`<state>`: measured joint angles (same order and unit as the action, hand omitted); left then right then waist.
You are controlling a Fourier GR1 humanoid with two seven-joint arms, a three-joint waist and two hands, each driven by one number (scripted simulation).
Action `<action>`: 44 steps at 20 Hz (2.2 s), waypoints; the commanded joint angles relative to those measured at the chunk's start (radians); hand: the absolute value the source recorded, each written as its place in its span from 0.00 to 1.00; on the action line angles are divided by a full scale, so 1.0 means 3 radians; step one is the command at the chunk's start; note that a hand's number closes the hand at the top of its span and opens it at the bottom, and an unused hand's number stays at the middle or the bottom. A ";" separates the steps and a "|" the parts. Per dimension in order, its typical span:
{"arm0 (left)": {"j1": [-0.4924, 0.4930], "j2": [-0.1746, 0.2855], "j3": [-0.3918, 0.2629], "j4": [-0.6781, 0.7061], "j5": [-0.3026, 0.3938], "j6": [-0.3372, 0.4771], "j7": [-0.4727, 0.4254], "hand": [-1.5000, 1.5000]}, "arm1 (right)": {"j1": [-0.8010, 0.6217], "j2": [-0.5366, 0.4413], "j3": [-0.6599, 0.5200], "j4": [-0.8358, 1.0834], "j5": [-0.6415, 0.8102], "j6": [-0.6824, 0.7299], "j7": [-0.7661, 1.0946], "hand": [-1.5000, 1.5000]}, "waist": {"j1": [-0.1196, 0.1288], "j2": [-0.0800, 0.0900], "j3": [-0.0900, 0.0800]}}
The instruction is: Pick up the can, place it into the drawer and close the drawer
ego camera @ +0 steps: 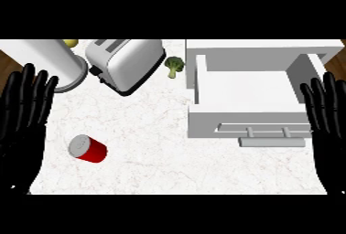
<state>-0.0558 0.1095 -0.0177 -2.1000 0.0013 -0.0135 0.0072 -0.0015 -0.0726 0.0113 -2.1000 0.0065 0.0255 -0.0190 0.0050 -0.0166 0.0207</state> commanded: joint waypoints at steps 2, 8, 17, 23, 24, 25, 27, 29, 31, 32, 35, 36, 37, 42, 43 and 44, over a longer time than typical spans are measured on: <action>0.0032 0.0401 0.0273 0.0002 0.0819 -0.0735 -0.0109 0.00 | -0.0054 0.0015 -0.0064 0.0017 -0.0057 -0.0037 0.0091 0.00 | 0.0003 0.0054 -0.0075; 0.0509 0.1008 0.0135 0.0415 0.1372 -0.1662 0.0219 0.00 | 0.0371 0.0093 -0.0229 0.0170 -0.0004 -0.0268 0.0463 0.00 | -0.0062 0.0079 -0.0084; 0.0640 0.1965 0.1156 0.1304 0.2548 -0.2934 -0.0003 0.00 | 0.0583 -0.0205 -0.0748 -0.0033 -0.0398 -0.0077 0.0684 0.00 | -0.0028 0.0057 -0.0071; 0.0769 0.2103 0.1400 0.1292 0.2885 -0.3126 0.0241 0.00 | 0.1016 -0.0185 -0.0976 -0.0065 -0.0696 0.0266 0.0298 0.00 | -0.0026 0.0051 -0.0068; 0.0709 0.2040 0.1428 0.1401 0.2836 -0.3262 0.0197 0.00 | 0.0888 -0.0168 -0.0937 -0.0030 -0.0610 0.0180 0.0428 0.00 | -0.0021 0.0053 -0.0069; 0.0519 0.2087 0.1419 0.1644 0.2797 -0.3270 0.0211 0.00 | 0.0893 -0.0196 -0.0968 -0.0141 -0.0699 0.0211 0.0513 0.00 | -0.0035 0.0055 -0.0069; 0.0858 0.2283 0.1525 0.1507 0.3219 -0.3257 0.0359 0.00 | 0.1146 -0.0127 -0.0992 -0.0128 -0.0709 0.0331 0.0319 0.00 | -0.0019 0.0049 -0.0067; 0.0792 0.2255 0.1415 0.1498 0.3365 -0.3095 0.0510 0.00 | 0.1066 -0.0183 -0.1073 -0.0113 -0.0769 0.0379 0.0358 0.00 | -0.0022 0.0050 -0.0067; 0.0886 0.2188 0.1308 0.1304 0.3416 -0.2853 0.0629 0.00 | 0.1087 -0.0270 -0.1309 0.0231 -0.0880 0.0526 0.0090 0.00 | -0.0014 0.0049 -0.0065; 0.0563 0.2386 0.1180 0.1678 0.3605 -0.2769 0.0753 0.00 | 0.1224 -0.0137 -0.1102 -0.0247 -0.0851 0.0429 0.0388 0.00 | -0.0063 0.0054 -0.0067; 0.0651 0.2482 0.1174 0.1715 0.3942 -0.2896 0.0908 0.00 | 0.1297 -0.0070 -0.1103 -0.0250 -0.0849 0.0509 0.0325 0.00 | -0.0032 0.0051 -0.0067; 0.0431 0.2339 0.0974 0.1725 0.3765 -0.2714 0.0950 0.00 | 0.1334 -0.0132 -0.1172 -0.0270 -0.0900 0.0611 0.0261 0.00 | -0.0058 0.0054 -0.0067; 0.0614 0.2390 0.1031 0.1535 0.3975 -0.2669 0.1017 0.00 | 0.1392 -0.0221 -0.1411 -0.0019 -0.1082 0.0764 0.0109 0.00 | -0.0038 0.0049 -0.0065; 0.0684 0.2243 0.0957 0.1365 0.4009 -0.2481 0.1242 0.00 | 0.1418 -0.0072 -0.1335 -0.0320 -0.0999 0.0715 0.0289 0.00 | -0.0021 0.0048 -0.0067; 0.0513 0.2318 0.0970 0.1671 0.4056 -0.2651 0.1276 0.00 | 0.1540 -0.0233 -0.1646 -0.0121 -0.1296 0.0964 0.0163 0.00 | -0.0049 0.0050 -0.0068; 0.0583 0.2246 0.0867 0.1347 0.4072 -0.2471 0.1354 0.00 | 0.1172 -0.0323 -0.1600 0.0011 -0.1210 0.0789 0.0330 0.00 | -0.0016 0.0052 -0.0067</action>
<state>0.1178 0.7979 0.2796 -1.6396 1.1896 -0.8004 0.3549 0.3989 -0.1394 -0.4283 -2.1373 -0.3314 0.2536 0.0614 -0.0049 -0.0014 0.0005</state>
